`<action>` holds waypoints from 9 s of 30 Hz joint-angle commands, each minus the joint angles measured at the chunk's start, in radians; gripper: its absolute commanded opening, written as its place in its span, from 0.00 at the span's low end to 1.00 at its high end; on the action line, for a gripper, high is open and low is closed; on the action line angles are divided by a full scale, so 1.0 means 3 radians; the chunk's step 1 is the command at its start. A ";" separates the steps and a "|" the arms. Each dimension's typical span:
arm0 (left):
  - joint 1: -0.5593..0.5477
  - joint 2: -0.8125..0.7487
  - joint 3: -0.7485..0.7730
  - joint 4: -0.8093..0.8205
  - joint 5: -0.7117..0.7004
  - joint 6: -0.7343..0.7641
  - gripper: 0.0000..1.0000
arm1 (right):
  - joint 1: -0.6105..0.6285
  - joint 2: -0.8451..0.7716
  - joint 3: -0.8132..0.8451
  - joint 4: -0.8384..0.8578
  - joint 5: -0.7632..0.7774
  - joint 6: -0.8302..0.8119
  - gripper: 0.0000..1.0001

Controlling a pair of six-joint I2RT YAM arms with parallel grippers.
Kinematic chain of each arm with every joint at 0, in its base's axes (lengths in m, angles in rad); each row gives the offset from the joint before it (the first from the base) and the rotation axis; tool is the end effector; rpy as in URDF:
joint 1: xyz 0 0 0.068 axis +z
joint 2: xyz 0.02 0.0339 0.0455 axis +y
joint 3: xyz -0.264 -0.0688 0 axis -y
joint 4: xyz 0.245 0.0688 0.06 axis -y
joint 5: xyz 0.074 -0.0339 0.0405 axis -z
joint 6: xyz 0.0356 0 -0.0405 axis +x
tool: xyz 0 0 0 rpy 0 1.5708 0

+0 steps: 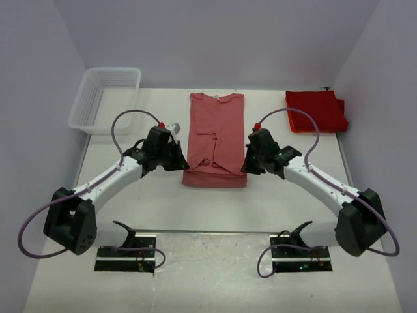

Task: Fold and stack the t-shirts
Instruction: Grab the bottom of the folded rectangular tshirt with both arms, then fold the folded rectangular tshirt in 1/3 of the way

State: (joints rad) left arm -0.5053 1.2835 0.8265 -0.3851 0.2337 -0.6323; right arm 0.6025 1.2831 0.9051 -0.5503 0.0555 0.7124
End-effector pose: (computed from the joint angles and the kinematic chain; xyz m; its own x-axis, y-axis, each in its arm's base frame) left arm 0.2269 -0.1349 0.2314 -0.8847 -0.1676 -0.4351 0.1029 0.8399 -0.5329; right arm 0.2158 0.1460 0.2443 -0.8512 0.2067 -0.4825 0.0237 0.9334 0.3581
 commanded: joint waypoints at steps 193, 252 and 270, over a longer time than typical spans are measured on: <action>-0.0771 0.0865 0.1079 0.0094 -0.1719 0.0579 0.20 | -0.0791 0.1312 0.1402 -0.0145 -0.0604 -0.1025 0.67; 0.0779 0.3417 0.2343 0.1590 0.1042 0.0016 0.00 | -0.0607 0.2171 0.1252 0.0341 -0.2006 -0.0626 0.00; 0.0774 0.3315 0.2037 0.0716 0.0520 0.0063 0.00 | -0.0480 0.2437 0.1253 -0.0063 -0.1361 -0.0519 0.00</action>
State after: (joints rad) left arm -0.2771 2.2627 1.5017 0.0223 0.4675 -0.6338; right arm 0.4454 2.0098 1.2980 -0.5308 -0.4309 0.5472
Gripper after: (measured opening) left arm 0.002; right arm 0.003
